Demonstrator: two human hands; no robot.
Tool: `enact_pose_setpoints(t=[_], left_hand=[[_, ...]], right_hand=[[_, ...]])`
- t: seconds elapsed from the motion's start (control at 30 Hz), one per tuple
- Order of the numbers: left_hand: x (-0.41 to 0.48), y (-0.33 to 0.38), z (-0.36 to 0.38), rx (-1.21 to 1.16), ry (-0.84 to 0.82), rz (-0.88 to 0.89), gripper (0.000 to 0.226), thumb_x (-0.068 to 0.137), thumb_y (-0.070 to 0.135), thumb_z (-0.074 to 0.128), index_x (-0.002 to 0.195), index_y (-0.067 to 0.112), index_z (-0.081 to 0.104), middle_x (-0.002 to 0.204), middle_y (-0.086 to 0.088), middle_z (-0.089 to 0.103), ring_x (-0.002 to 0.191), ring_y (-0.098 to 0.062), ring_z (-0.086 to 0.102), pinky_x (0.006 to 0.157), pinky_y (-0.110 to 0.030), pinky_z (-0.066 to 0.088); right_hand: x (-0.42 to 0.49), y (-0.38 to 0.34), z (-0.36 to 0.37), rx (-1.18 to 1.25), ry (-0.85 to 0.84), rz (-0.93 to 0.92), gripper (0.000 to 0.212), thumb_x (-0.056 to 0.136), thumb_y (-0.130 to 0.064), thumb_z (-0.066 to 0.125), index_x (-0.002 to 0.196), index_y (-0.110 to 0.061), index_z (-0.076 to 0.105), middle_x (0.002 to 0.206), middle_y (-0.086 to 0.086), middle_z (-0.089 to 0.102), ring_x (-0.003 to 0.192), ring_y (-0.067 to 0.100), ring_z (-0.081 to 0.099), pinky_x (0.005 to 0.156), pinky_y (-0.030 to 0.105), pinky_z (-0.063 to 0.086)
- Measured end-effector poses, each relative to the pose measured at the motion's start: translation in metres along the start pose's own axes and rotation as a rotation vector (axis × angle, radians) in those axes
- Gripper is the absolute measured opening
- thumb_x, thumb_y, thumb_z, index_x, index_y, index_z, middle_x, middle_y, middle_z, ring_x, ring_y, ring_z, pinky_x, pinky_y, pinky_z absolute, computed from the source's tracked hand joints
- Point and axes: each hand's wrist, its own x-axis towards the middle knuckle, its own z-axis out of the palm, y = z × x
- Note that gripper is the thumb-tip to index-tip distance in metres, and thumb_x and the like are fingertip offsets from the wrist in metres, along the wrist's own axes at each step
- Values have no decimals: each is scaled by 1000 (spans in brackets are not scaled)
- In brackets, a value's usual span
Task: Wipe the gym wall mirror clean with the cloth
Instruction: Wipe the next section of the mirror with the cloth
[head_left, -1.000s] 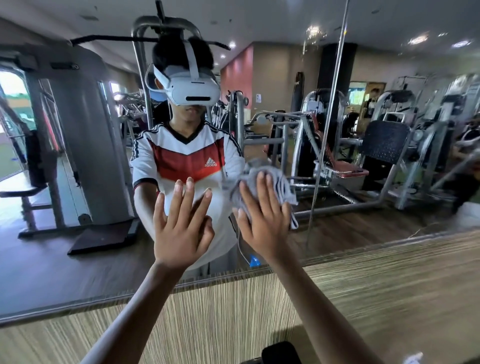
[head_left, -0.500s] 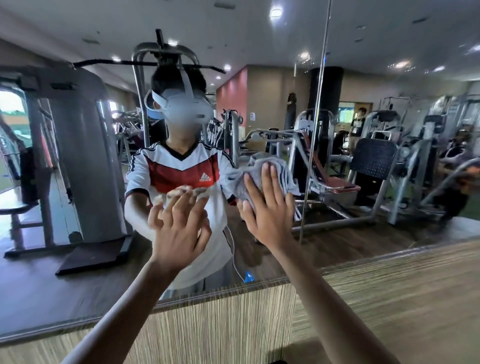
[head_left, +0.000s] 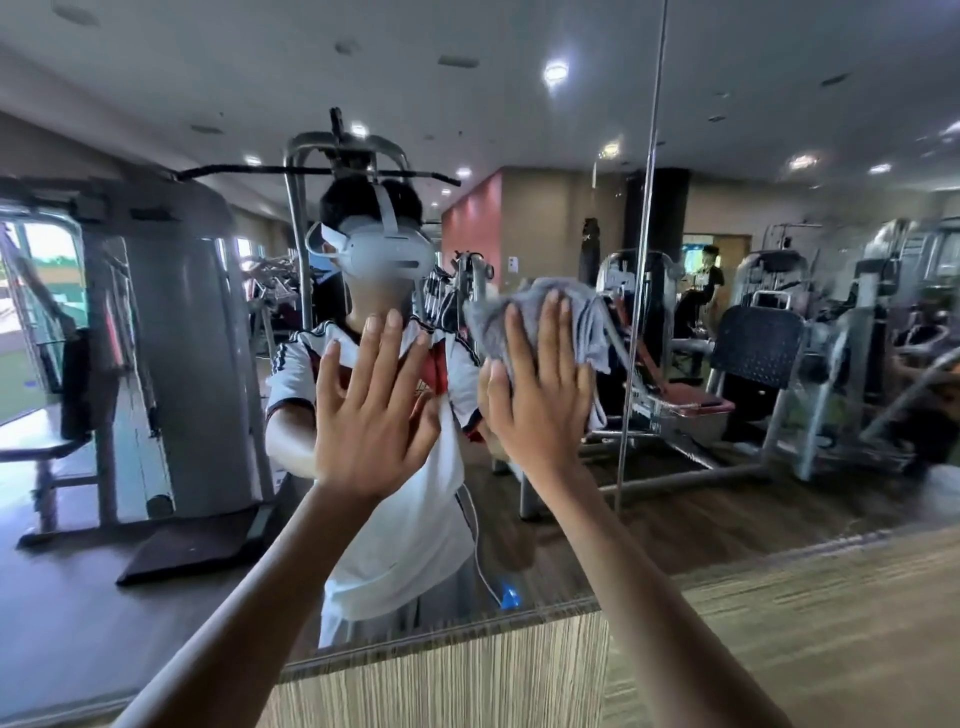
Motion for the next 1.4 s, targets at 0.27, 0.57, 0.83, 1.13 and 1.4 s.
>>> enact_pose_setpoints(t=[0.27, 0.57, 0.83, 1.13, 1.4], left_hand=[[-1, 3, 1, 15, 10, -6, 61, 104, 43, 30, 155, 9, 34, 163, -15, 24, 152, -30, 22, 121, -58, 17], [-3, 0, 2, -14, 55, 11, 60, 103, 42, 32, 155, 11, 34, 161, -15, 29, 151, -29, 26, 119, -58, 22], [-3, 4, 4, -6, 57, -12, 59, 101, 38, 37, 153, 9, 38, 162, -16, 27, 151, -31, 25, 117, -60, 24], [-4, 1, 2, -29, 58, 0, 58, 101, 38, 37, 152, 10, 40, 162, -15, 28, 151, -30, 26, 119, -57, 23], [-5, 7, 2, -25, 38, -39, 63, 95, 36, 48, 152, 10, 41, 161, -15, 30, 150, -31, 26, 118, -59, 24]], right_hand=[[-10, 51, -9, -4, -29, 78, 60, 99, -46, 37, 153, -20, 35, 162, 13, 26, 150, 25, 25, 106, 40, 33], [-32, 19, -1, -14, -67, -223, 51, 105, -42, 32, 153, -25, 36, 161, 12, 29, 152, 20, 20, 107, 33, 24], [27, 51, -7, -32, 58, 215, 58, 104, -48, 23, 154, -19, 28, 161, 16, 28, 149, 27, 25, 116, 39, 18], [-16, 16, 0, 44, -51, -356, 55, 103, -37, 41, 155, -27, 27, 162, 10, 28, 152, 17, 18, 95, 40, 39], [78, 53, -9, -44, 68, 127, 56, 101, -35, 28, 155, -19, 31, 162, 14, 26, 150, 24, 24, 116, 40, 21]])
